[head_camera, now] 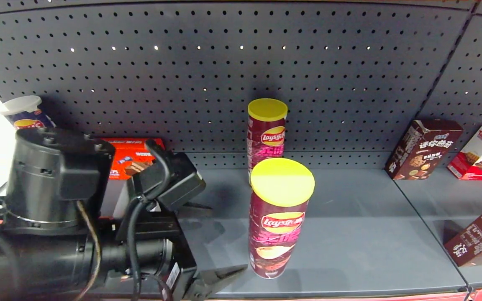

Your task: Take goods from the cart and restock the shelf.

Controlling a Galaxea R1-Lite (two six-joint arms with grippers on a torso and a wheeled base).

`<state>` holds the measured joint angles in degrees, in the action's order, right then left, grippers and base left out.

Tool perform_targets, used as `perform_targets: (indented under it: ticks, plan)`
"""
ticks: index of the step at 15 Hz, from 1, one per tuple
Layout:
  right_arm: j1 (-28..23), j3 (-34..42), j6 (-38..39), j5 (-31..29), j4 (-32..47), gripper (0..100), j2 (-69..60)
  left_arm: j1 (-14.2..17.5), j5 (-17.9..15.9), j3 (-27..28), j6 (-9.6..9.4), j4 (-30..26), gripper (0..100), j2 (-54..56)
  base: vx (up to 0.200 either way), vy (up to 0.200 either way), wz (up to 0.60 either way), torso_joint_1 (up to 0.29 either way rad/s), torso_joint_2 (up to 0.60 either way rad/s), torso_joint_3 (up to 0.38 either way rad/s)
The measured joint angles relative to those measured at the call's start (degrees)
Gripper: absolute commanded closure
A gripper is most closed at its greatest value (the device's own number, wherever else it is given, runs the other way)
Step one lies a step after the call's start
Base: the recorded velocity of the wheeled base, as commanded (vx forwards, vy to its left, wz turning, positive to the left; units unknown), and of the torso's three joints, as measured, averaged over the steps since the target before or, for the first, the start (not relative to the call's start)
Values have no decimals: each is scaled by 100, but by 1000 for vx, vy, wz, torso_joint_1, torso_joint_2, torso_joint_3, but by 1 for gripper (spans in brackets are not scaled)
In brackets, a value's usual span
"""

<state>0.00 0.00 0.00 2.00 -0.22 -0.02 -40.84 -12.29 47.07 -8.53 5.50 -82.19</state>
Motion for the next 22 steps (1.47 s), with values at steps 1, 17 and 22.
perform_targets:
  ticks: [1,17,22]
  plan:
    - [0,0,0,0,-2,0,0,32,57,69,-11,7,0,-129,0,0,0,0,0,0]
    - [0,0,2,0,0,0,0,284,589,362,-61,208,0,-786,0,0,0,0,0,0]
    - [0,0,0,-1,-2,0,0,267,589,382,-55,211,0,-863,0,0,0,0,0,0]
